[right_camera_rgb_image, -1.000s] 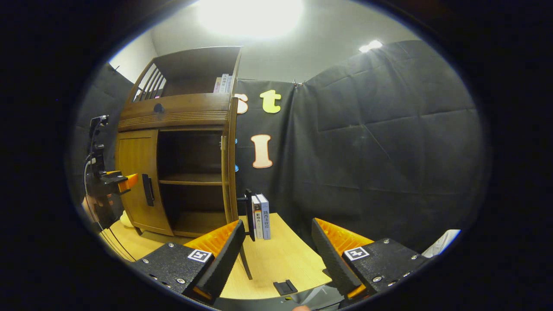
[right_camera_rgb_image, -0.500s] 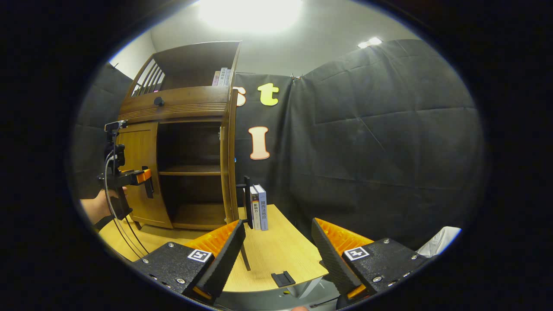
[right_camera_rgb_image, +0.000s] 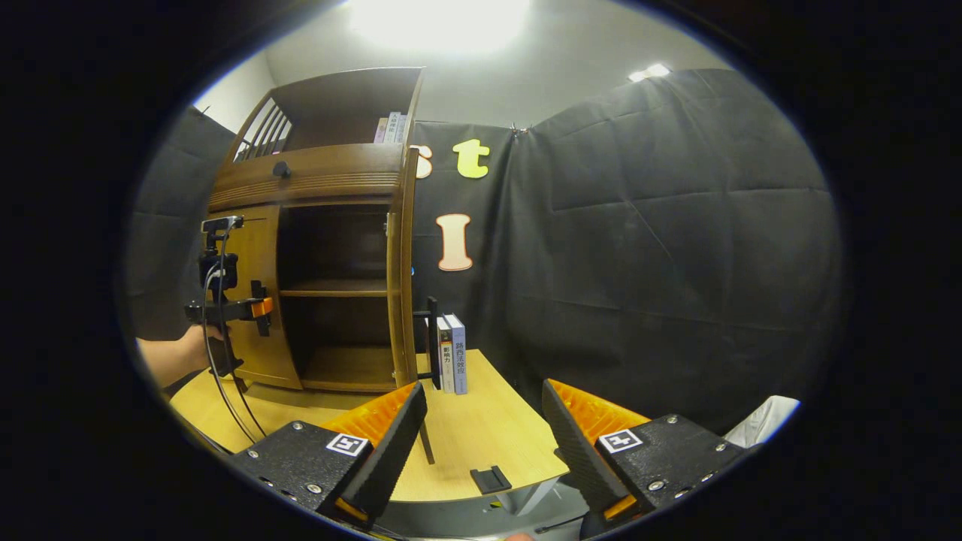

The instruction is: Open the right door of the double-door shoe cabinet with the right hand, and open the left door with the left hand.

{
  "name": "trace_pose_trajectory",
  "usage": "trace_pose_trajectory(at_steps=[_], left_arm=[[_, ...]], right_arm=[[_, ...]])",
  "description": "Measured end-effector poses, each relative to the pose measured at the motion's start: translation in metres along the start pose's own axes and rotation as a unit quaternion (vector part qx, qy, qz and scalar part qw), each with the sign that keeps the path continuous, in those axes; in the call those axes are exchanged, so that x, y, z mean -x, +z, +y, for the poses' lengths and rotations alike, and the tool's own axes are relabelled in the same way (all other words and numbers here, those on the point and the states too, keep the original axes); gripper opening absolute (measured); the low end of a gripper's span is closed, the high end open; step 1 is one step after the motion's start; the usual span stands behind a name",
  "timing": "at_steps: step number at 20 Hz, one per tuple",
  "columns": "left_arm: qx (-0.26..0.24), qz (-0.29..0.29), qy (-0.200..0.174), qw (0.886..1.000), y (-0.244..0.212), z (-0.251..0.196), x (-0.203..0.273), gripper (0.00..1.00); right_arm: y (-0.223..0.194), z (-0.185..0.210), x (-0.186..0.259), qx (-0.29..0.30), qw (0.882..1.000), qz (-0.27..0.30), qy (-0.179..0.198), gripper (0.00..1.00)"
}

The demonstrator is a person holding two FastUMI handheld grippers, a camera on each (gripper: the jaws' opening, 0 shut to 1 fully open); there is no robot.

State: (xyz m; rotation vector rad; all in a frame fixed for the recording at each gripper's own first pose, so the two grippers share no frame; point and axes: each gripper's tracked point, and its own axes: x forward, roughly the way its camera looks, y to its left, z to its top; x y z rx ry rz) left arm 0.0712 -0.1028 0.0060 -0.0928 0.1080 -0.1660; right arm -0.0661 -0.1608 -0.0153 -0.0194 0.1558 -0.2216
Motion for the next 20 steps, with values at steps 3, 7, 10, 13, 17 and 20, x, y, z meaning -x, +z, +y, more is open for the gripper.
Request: trace_pose_trajectory(at_steps=[3, 7, 10, 13, 17, 20], left_arm=[[-0.011, 0.01, 0.008, 1.0, -0.006, 0.002, -0.002, 0.32], [-0.007, 0.018, 0.001, 1.0, -0.005, 0.001, 0.008, 0.29], [0.0, 0.016, -0.008, 1.0, -0.004, -0.002, 0.017, 0.29], [0.005, 0.012, -0.013, 1.0, -0.005, 0.002, 0.029, 0.28], [0.013, 0.011, -0.018, 1.0, -0.001, 0.005, 0.037, 0.28], [0.017, 0.009, -0.021, 1.0, 0.004, 0.009, 0.041, 0.29]], right_arm=[[0.002, 0.008, 0.0, -0.002, 1.0, -0.006, 0.011, 0.95], [0.003, 0.022, -0.001, -0.006, 0.999, -0.014, 0.036, 0.95], [0.002, 0.033, -0.004, -0.007, 0.998, -0.014, 0.053, 0.95], [0.004, 0.046, -0.008, -0.011, 0.997, -0.016, 0.07, 0.95], [0.005, 0.063, -0.016, -0.009, 0.996, -0.016, 0.088, 0.95], [0.005, 0.074, -0.02, -0.007, 0.995, -0.015, 0.101, 0.93]])
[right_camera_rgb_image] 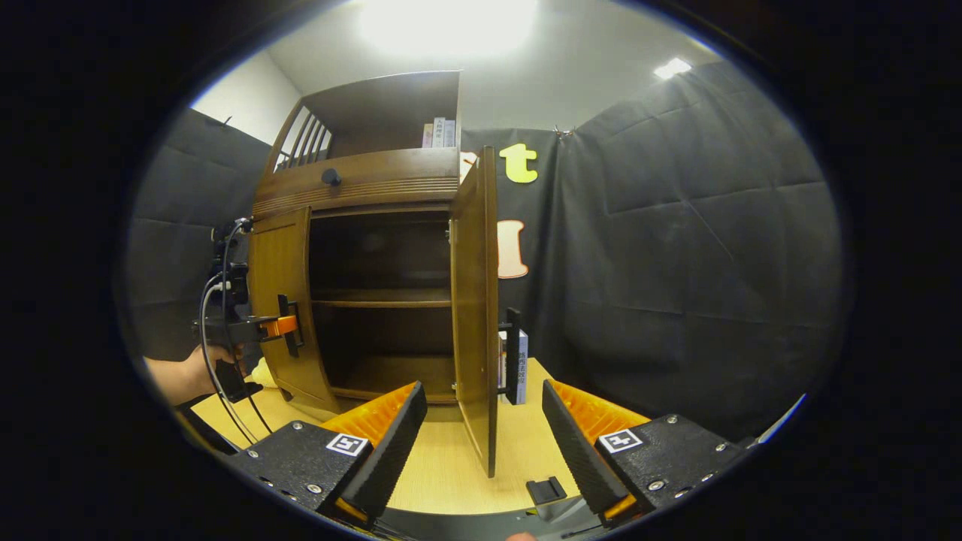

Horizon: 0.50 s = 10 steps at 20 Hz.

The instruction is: Open the right door of the double-door shoe cabinet with the right hand, and open the left door with the left hand.

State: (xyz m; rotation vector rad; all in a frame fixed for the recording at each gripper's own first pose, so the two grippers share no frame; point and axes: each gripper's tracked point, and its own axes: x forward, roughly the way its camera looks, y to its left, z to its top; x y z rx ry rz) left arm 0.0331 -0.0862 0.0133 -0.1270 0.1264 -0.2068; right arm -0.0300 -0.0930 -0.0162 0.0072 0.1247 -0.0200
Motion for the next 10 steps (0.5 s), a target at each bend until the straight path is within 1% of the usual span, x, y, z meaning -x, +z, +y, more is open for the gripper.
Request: trace_pose_trajectory(at_steps=[1, 3, 4, 5, 6, 9, 10], left_arm=[[0.001, -0.001, -0.001, 1.0, 0.001, 0.001, 0.001, 0.28], [0.001, -0.001, -0.003, 1.0, 0.005, 0.005, 0.004, 0.28], [0.003, -0.001, -0.004, 1.0, 0.007, 0.006, 0.005, 0.16], [0.005, -0.001, -0.005, 1.0, 0.009, 0.008, 0.006, 0.16], [0.007, -0.001, -0.006, 1.0, 0.012, 0.009, 0.007, 0.15], [0.007, -0.002, -0.011, 1.0, 0.019, 0.013, 0.008, 0.15], [0.008, -0.002, -0.011, 1.0, 0.021, 0.014, 0.008, 0.16]], right_arm=[[0.001, 0.003, -0.002, -0.001, 1.0, -0.001, 0.004, 0.95], [0.0, 0.011, -0.005, -0.001, 1.0, -0.002, 0.012, 0.95], [0.0, 0.015, -0.007, -0.001, 1.0, -0.001, 0.016, 0.95], [0.001, 0.019, -0.009, -0.001, 1.0, -0.001, 0.02, 0.93], [0.0, 0.022, -0.011, -0.001, 1.0, 0.0, 0.024, 0.95], [0.002, 0.031, -0.016, -0.003, 0.999, 0.0, 0.034, 0.95], [0.001, 0.035, -0.017, -0.005, 0.999, 0.0, 0.038, 0.93]])
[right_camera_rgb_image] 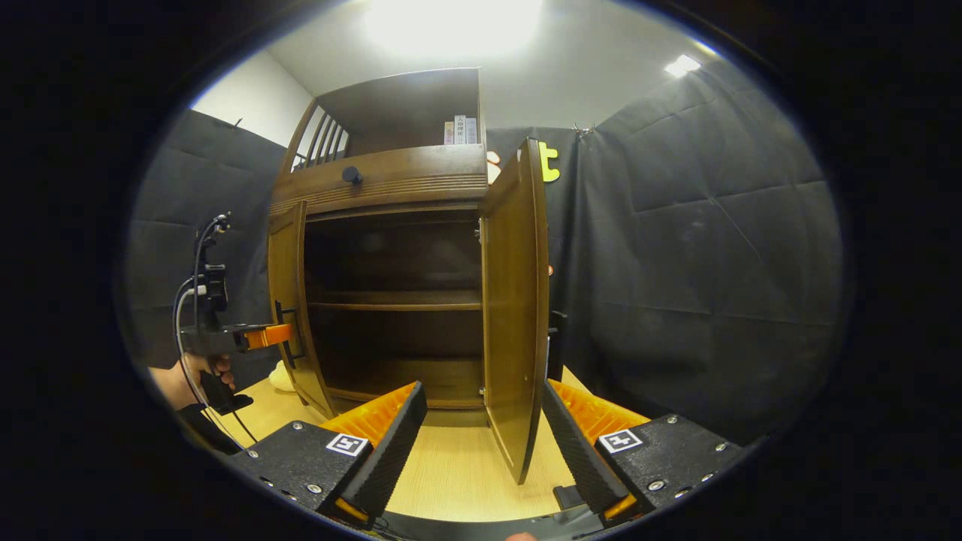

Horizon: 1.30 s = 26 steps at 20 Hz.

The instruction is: Open the right door of the double-door shoe cabinet with the right hand, and open the left door with the left hand.

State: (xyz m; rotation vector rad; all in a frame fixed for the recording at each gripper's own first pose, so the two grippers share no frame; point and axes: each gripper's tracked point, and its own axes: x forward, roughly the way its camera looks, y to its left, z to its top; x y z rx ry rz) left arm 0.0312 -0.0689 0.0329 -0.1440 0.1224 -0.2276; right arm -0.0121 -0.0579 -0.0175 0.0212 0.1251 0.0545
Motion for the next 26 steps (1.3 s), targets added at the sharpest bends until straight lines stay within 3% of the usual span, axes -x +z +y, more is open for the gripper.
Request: trace_pose_trajectory(at_steps=[2, 3, 6, 17, 20, 22, 26], left_arm=[[0.007, 0.001, 0.0, 1.0, 0.005, 0.001, 0.001, 0.15], [0.015, 0.001, -0.001, 1.0, 0.01, 0.008, 0.004, 0.28], [0.029, 0.001, -0.003, 1.0, 0.02, 0.029, 0.012, 0.28], [0.013, 0.004, 0.004, 1.0, 0.004, 0.009, -0.002, 0.27], [-0.012, 0.006, 0.014, 1.0, -0.004, -0.01, -0.005, 0.27], [-0.026, 0.005, 0.023, 0.999, -0.013, -0.027, -0.01, 0.15], [-0.022, 0.014, 0.049, 0.998, -0.016, -0.032, -0.015, 0.19]], right_arm=[[-0.001, 0.009, -0.005, -0.004, 1.0, 0.002, 0.007, 0.95], [-0.001, 0.013, -0.007, -0.006, 1.0, 0.003, 0.011, 0.95], [0.001, 0.026, -0.015, -0.007, 1.0, 0.002, 0.025, 0.95], [-0.008, 0.075, -0.035, -0.004, 0.997, 0.015, 0.072, 0.95], [-0.011, 0.088, -0.037, -0.005, 0.997, 0.017, 0.08, 0.95], [-0.011, 0.095, -0.039, -0.003, 0.996, 0.017, 0.085, 0.95], [-0.009, 0.106, -0.041, -0.004, 0.995, 0.014, 0.096, 0.95]])
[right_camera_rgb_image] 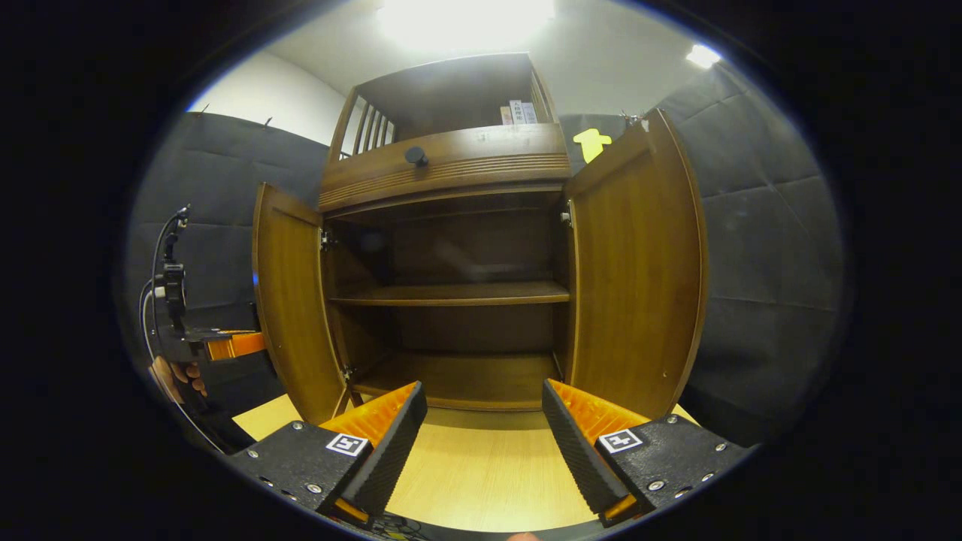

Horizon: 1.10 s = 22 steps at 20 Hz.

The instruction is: Open the right door of the double-door shoe cabinet with the right hand, and open the left door with the left hand.

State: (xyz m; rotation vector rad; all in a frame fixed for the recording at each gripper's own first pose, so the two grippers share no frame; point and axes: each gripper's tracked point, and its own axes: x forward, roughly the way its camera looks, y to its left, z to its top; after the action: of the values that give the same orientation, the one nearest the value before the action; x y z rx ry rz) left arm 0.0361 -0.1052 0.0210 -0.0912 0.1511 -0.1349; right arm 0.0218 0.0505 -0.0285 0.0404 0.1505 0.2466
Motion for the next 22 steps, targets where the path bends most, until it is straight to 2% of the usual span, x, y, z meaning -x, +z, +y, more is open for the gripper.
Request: trace_pose_trajectory(at_steps=[1, 3, 6, 9, 13, 14, 15, 18, 21, 22], left_arm=[[0.004, 0.002, 0.009, 1.0, 0.003, 0.003, -0.001, 0.2], [-0.007, 0.001, 0.052, 0.999, 0.013, 0.014, 0.001, 0.22], [-0.004, 0.003, 0.089, 0.996, 0.037, 0.018, 0.011, 0.24], [0.001, -0.004, 0.128, 0.992, 0.031, 0.022, 0.015, 0.24], [0.011, -0.017, 0.124, 0.992, 0.05, 0.021, 0.023, 0.19], [0.007, -0.021, 0.122, 0.992, 0.054, 0.019, 0.026, 0.24], [0.004, -0.025, 0.117, 0.993, 0.05, 0.018, 0.026, 0.24], [0.003, -0.035, 0.102, 0.994, 0.056, 0.019, 0.035, 0.14], [0.011, -0.043, 0.087, 0.995, 0.059, 0.019, 0.039, 0.14], [0.015, -0.046, 0.086, 0.995, 0.06, 0.019, 0.04, 0.24]], right_arm=[[0.0, 0.002, -0.002, 0.001, 1.0, 0.001, 0.001, 0.95], [0.0, 0.006, -0.004, 0.003, 1.0, 0.002, 0.005, 0.95], [-0.001, 0.015, -0.006, 0.011, 1.0, 0.003, 0.013, 0.95], [0.001, 0.025, -0.01, 0.012, 1.0, 0.001, 0.022, 0.93], [0.006, 0.036, -0.017, 0.013, 1.0, -0.004, 0.025, 0.95], [0.007, 0.039, -0.017, 0.014, 1.0, -0.007, 0.024, 0.95], [0.008, 0.04, -0.017, 0.015, 1.0, -0.009, 0.022, 0.95], [0.007, 0.044, -0.013, 0.021, 1.0, -0.01, 0.008, 0.95], [0.009, 0.043, -0.007, 0.027, 0.999, -0.016, -0.011, 0.93], [0.01, 0.043, -0.002, 0.028, 0.999, -0.02, -0.017, 0.93]])
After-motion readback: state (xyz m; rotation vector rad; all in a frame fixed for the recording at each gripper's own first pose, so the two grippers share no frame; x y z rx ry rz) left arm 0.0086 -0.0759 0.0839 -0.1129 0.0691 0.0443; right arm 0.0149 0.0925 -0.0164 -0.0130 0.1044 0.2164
